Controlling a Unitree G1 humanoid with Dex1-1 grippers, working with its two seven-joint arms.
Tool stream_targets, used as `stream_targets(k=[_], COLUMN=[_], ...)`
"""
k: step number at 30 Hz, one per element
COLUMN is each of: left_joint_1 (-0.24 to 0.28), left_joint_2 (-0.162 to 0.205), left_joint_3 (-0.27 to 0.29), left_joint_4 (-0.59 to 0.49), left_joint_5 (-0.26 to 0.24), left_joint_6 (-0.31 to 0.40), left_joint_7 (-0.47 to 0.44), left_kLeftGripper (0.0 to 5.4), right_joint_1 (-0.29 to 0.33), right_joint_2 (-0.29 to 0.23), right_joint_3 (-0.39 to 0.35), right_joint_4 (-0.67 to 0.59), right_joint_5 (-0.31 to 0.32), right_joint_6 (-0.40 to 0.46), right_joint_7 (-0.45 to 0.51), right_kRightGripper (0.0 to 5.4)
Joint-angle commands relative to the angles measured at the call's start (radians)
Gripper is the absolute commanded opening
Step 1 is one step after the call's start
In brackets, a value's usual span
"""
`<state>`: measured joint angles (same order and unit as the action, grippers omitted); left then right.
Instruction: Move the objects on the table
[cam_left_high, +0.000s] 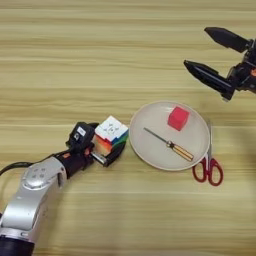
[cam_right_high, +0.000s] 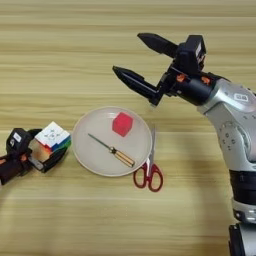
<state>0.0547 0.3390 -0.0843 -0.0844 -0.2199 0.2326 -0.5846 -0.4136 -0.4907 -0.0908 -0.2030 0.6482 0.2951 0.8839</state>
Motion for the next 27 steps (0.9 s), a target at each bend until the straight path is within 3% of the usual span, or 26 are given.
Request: stream_targets(k=[1, 16, 27], left_joint_1=[0.004, -0.022, -0.054], left_joint_2=[0.011, -0.028, -0.048], left_joint_3=[-0.008, 0.017, 0.024], left_joint_4=[-0.054, -0.161, -0.187], left_joint_5=[-0.007, -0.021, -0.012], left_joint_6=[0.000, -0.048, -0.077], left_joint_7=[-0.020, 0.020, 0.064], left_kLeftGripper=[5.38, 5.38, 5.38], right_joint_1=[-0.008, -0.007, 0.001], right_joint_2=[-0.001, 0.003, -0.001], right_joint_3=[-0.001, 0.001, 0.066], right_joint_4=[-0.016, 0.009, 0.101], right_joint_5=[-0.002, -0.016, -0.151], right_joint_6=[-0.002, -0.013, -0.003], right_joint_7=[0.006, 0.005, -0.033], right_kRightGripper=[5.40, 5.40, 5.40])
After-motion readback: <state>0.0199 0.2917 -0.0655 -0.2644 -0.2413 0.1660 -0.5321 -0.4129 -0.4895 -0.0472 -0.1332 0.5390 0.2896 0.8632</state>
